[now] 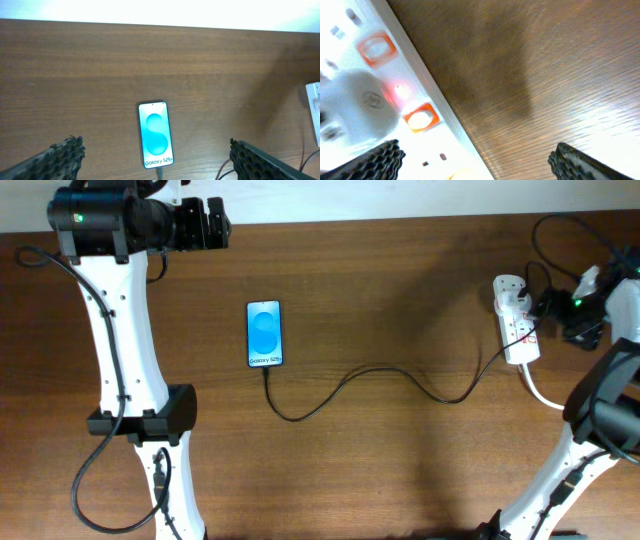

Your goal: Plug charger to phone and switch on socket

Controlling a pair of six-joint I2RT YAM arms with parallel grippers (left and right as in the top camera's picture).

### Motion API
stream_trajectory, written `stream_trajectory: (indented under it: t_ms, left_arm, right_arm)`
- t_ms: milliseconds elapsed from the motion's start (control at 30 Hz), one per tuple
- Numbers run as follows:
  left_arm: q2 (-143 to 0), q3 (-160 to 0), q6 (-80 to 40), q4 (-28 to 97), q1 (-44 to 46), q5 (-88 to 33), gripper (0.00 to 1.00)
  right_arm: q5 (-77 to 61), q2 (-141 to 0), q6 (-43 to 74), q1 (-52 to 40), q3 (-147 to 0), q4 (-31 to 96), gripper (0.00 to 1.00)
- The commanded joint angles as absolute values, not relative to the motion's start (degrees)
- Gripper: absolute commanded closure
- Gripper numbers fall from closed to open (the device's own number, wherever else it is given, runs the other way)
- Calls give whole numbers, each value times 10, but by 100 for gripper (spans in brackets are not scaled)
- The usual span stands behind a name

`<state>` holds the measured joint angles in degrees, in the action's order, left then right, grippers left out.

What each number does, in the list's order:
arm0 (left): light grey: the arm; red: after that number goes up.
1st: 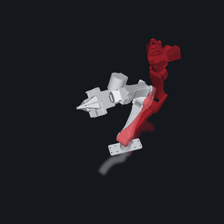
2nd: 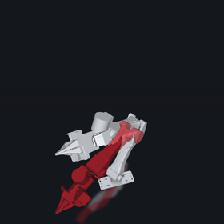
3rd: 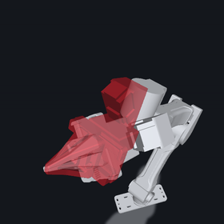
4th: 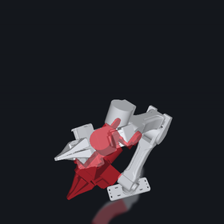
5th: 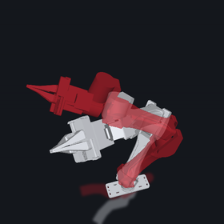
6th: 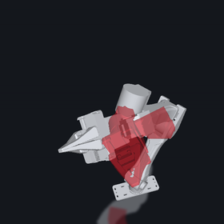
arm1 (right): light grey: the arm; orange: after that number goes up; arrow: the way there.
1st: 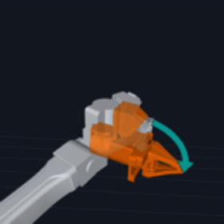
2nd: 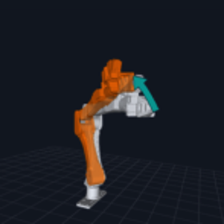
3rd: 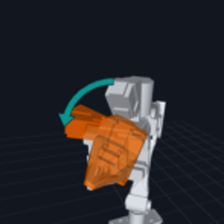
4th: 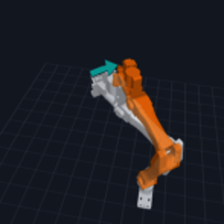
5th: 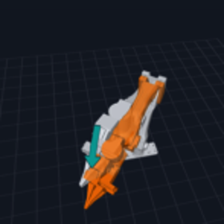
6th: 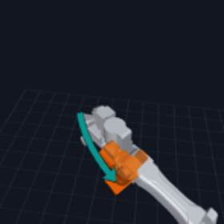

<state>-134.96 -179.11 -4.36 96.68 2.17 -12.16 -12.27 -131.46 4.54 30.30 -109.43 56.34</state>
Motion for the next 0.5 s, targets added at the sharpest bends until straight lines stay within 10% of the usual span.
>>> stream_trajectory:
  t_ms: [0,467]
  left_arm:
    - [-1335,-1797,-45,967,21,-126,1]
    - [-1335,-1797,-45,967,21,-126,1]
  right_arm:
    - [-130,-1305,34,343,-1225,637,1]
    - [-118,-1236,8,205,-1691,942,1]
